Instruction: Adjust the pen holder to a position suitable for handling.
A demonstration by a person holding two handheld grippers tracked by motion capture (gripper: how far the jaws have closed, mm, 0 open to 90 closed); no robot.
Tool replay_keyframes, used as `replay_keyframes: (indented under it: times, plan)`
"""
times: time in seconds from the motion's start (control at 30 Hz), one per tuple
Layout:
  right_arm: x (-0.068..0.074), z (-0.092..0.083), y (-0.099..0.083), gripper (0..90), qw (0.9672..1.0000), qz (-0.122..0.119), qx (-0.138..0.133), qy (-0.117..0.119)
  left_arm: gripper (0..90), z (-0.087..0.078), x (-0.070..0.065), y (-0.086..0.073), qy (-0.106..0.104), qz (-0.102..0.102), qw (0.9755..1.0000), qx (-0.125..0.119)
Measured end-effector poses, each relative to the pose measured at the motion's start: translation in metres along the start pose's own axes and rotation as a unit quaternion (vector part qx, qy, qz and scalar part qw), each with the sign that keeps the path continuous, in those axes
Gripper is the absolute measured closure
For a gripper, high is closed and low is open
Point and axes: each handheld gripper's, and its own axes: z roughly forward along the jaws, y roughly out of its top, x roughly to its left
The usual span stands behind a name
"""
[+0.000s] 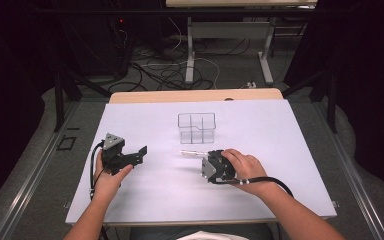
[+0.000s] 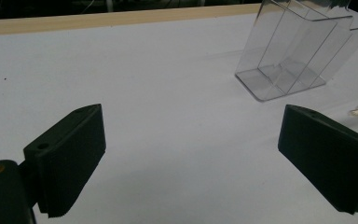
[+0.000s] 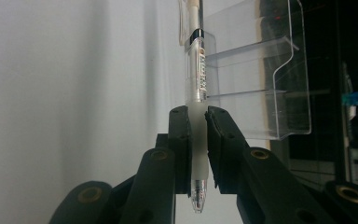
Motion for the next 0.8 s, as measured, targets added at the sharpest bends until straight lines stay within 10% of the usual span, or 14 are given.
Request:
replay_keyframes:
  times: [0.57, 0.8]
  plan:
    - [0.014, -0.018, -0.026, 79.9, 0.9949, -0.088, -0.005, -0.049, 13.0, -0.004, -0.008, 0.01, -0.037, 0.001, 0.9992, 0.014]
    - [0.018, -0.018, -0.026, 79.9, 0.9934, -0.098, -0.008, -0.059, 14.2, -0.007, -0.017, 0.015, -0.052, 0.041, 0.9977, 0.017]
